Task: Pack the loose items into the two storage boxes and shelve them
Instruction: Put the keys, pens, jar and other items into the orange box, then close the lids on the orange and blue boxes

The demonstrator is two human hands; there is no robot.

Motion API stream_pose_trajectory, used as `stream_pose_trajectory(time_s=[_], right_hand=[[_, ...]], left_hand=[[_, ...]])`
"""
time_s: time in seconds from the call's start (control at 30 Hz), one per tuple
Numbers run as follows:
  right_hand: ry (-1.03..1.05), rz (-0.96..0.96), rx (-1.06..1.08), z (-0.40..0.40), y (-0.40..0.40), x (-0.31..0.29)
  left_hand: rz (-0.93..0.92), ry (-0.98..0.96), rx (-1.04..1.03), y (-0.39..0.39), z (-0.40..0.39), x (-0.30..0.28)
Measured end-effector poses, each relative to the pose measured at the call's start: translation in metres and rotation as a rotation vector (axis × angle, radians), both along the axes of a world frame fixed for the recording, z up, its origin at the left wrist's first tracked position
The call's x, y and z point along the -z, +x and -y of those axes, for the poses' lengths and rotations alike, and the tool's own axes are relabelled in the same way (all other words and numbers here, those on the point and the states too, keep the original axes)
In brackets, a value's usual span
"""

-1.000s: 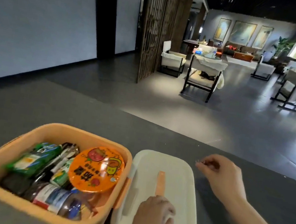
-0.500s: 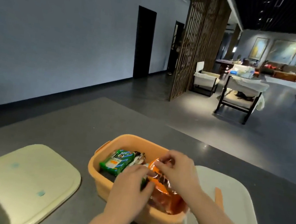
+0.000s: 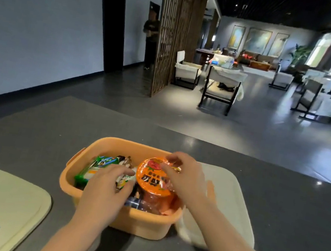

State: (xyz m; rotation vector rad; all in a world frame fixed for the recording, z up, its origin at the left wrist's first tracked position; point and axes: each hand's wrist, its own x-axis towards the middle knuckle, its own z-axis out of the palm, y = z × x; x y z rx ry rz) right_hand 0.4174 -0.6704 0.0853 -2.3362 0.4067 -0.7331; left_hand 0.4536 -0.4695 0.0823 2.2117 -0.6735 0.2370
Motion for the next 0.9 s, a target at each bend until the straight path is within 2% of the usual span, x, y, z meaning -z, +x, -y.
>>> stream_pose_trajectory(time_s=[0.1,0.27,0.47,0.73,0.9], right_hand=[[0.048,0.028,0.191,0.056,-0.038,0.001],[0.112,-0.318,0.346,0.11,-0.075,0.037],[0.144,-0.629,0.332,0.115,-0.071,0.079],[0.038,-0.704,0.394,0.124,-0.035,0.094],[-0.038,-0.748,0.397,0.13,-0.039,0.093]], left_hand=[[0.005,-0.024,0.101,-0.015,0.034,0.001],[-0.007,-0.024,0.18,-0.036,0.083,0.005],[-0.018,-0.02,0.177,-0.04,0.115,0.01],[-0.041,-0.013,0.142,-0.035,0.114,0.022],[0.003,0.038,0.141,-0.036,0.116,0.023]])
